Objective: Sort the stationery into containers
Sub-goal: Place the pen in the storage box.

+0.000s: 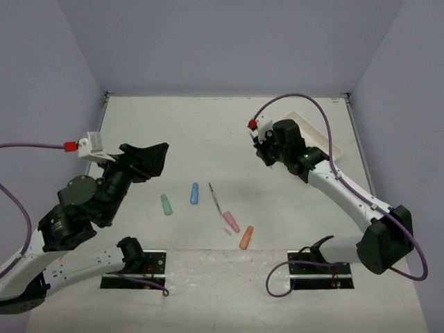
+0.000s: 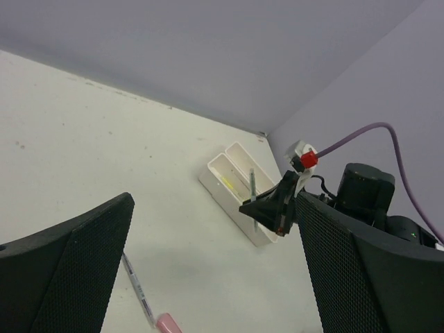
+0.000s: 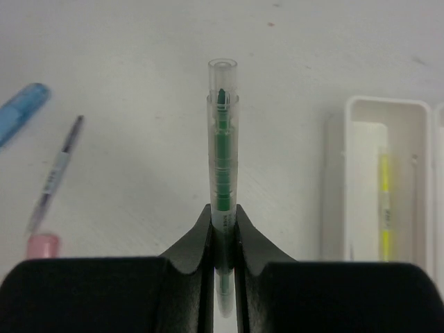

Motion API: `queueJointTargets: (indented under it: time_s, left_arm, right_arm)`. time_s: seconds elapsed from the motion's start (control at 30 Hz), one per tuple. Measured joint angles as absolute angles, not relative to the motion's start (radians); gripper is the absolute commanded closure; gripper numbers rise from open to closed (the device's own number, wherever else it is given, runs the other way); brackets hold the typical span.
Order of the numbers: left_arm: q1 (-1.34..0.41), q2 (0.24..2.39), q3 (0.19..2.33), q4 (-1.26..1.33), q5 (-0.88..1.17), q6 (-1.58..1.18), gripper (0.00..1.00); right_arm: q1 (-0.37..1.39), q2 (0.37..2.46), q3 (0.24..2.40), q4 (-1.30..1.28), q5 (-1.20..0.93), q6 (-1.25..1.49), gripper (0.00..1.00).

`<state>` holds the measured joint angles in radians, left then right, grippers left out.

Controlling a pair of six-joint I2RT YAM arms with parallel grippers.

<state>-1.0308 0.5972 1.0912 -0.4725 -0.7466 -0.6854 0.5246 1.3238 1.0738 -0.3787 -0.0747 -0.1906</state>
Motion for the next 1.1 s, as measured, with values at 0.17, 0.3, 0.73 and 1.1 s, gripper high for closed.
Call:
queueJointTargets:
  time_s: [0.17,0.3,0.73,1.1]
  left_arm:
    - [-1.031,0.567,1.040,-0.517,-0.718,-0.664,0.00]
    - [-1.031,0.622,0.992,-0.571,-0.672,-0.654,0.00]
    - [-1.031,0.598,0.931,-0.625,-0.608,-0.611,0.00]
    - [-1.031,0.556,0.923,-0.683,-0.677,-0.618,0.00]
  right_arm:
    - [0.425,1.423,1.151,-0.411,0.135,-0.255,0.99]
    - [0.363,1.514,1.190,-0.418,0.206,-0.277,0.94]
    - [0.294,1.705,1.225,-0.416,0.307,-0.310,0.61]
    - [0.322,1.674,1.254,-0.460,0.304,-0.226,0.62]
